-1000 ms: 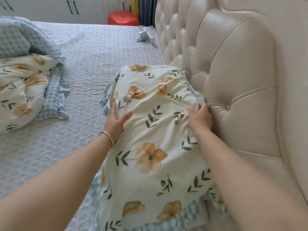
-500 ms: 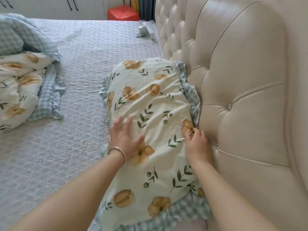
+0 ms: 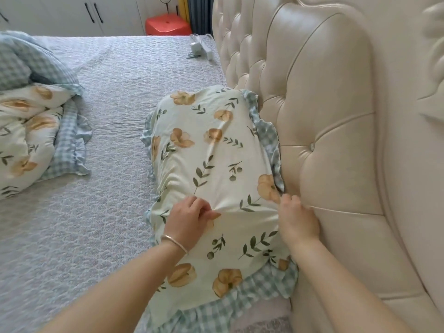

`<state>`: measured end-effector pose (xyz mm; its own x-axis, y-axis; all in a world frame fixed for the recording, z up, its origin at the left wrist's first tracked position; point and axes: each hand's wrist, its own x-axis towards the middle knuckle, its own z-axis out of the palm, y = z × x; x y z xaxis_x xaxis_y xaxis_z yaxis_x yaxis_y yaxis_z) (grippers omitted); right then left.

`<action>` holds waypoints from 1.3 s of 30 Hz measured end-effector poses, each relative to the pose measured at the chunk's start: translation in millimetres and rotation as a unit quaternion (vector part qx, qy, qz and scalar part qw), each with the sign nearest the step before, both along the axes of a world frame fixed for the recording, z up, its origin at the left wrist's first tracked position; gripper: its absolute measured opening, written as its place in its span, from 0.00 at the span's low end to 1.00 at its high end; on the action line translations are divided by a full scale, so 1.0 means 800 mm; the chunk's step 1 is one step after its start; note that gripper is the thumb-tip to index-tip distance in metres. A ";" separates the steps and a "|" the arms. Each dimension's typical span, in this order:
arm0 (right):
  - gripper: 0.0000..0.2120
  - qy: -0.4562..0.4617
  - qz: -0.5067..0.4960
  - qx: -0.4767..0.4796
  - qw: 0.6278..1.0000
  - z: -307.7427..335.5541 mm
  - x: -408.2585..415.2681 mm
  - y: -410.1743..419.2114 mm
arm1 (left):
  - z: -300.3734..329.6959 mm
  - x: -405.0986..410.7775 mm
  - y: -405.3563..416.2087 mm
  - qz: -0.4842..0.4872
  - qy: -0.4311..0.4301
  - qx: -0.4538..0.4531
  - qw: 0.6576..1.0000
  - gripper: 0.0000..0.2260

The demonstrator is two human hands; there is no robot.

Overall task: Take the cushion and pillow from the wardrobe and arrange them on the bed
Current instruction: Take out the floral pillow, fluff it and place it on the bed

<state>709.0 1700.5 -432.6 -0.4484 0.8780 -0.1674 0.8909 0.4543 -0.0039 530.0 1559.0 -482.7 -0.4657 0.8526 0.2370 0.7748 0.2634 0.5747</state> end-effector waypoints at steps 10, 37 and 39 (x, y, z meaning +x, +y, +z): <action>0.15 -0.134 -0.045 -0.116 0.983 -0.008 -0.003 -0.034 | 0.024 0.048 -0.029 -0.190 0.119 -0.316 0.922 0.12; 0.12 0.254 -0.165 0.065 0.951 0.240 -0.016 -0.493 | 0.288 -0.031 -0.323 -0.312 0.032 -0.157 0.936 0.10; 0.13 0.246 -0.191 0.083 0.947 0.260 -0.006 -0.540 | 0.308 -0.020 -0.354 -0.335 0.036 -0.138 0.931 0.11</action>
<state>703.9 1268.4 -224.8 -0.0816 0.9876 0.1341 0.8993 0.1310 -0.4172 514.0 1275.9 -236.1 0.2024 0.9790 -0.0250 0.8521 -0.1635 0.4972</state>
